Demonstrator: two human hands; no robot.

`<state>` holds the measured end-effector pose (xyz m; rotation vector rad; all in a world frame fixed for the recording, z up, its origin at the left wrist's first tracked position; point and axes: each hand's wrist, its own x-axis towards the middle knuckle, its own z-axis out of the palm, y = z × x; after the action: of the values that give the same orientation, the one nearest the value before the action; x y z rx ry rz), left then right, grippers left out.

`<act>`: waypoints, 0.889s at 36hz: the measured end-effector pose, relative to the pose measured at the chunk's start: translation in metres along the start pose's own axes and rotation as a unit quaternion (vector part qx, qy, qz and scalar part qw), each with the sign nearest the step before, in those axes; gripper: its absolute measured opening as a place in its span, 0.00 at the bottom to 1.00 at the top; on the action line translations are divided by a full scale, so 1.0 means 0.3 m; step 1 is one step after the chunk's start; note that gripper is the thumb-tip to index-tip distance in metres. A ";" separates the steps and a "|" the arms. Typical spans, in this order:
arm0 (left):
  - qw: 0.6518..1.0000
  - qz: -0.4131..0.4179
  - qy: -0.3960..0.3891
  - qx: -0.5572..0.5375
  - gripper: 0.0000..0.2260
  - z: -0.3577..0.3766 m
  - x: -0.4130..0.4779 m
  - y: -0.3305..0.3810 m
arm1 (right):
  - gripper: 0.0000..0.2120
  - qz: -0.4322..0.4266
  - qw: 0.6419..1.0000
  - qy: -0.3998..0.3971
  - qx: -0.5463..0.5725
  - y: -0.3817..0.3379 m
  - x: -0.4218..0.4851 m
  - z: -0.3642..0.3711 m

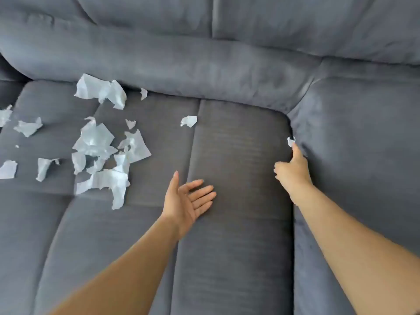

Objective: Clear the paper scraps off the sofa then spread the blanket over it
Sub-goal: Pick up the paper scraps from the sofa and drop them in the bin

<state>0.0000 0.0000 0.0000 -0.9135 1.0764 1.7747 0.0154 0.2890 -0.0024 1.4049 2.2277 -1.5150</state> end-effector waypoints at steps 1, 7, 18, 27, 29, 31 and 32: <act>1.000 0.003 0.008 -0.020 0.36 -0.002 0.014 -0.003 | 0.42 -0.007 1.000 0.000 0.007 -0.009 0.015 0.004; 0.996 0.032 0.087 -0.001 0.39 -0.037 0.155 -0.056 | 0.33 -0.036 0.989 0.126 -0.062 0.071 0.140 0.118; 0.988 0.004 0.154 0.024 0.41 -0.017 0.195 -0.049 | 0.21 -0.194 0.952 0.221 -0.087 0.091 0.009 0.178; 0.992 0.029 0.119 0.027 0.34 0.000 0.128 -0.044 | 0.12 -0.306 0.941 -0.098 -0.102 0.099 -0.447 0.401; 0.998 0.010 0.055 0.022 0.34 -0.014 0.086 -0.031 | 0.11 -0.282 0.929 -0.151 -0.185 0.079 -0.480 0.421; 1.000 -0.004 -0.016 0.018 0.32 -0.038 0.043 -0.016 | 0.08 -0.278 0.907 -0.171 -0.266 0.062 -0.495 0.417; 0.999 -0.004 -0.036 0.022 0.30 -0.059 0.023 -0.014 | 0.06 -0.281 0.902 -0.173 -0.277 0.047 -0.502 0.409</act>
<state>0.0041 -0.0131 -0.0137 -0.8197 1.0610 1.7572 0.0641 0.1006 0.0076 0.3156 2.6267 -0.9732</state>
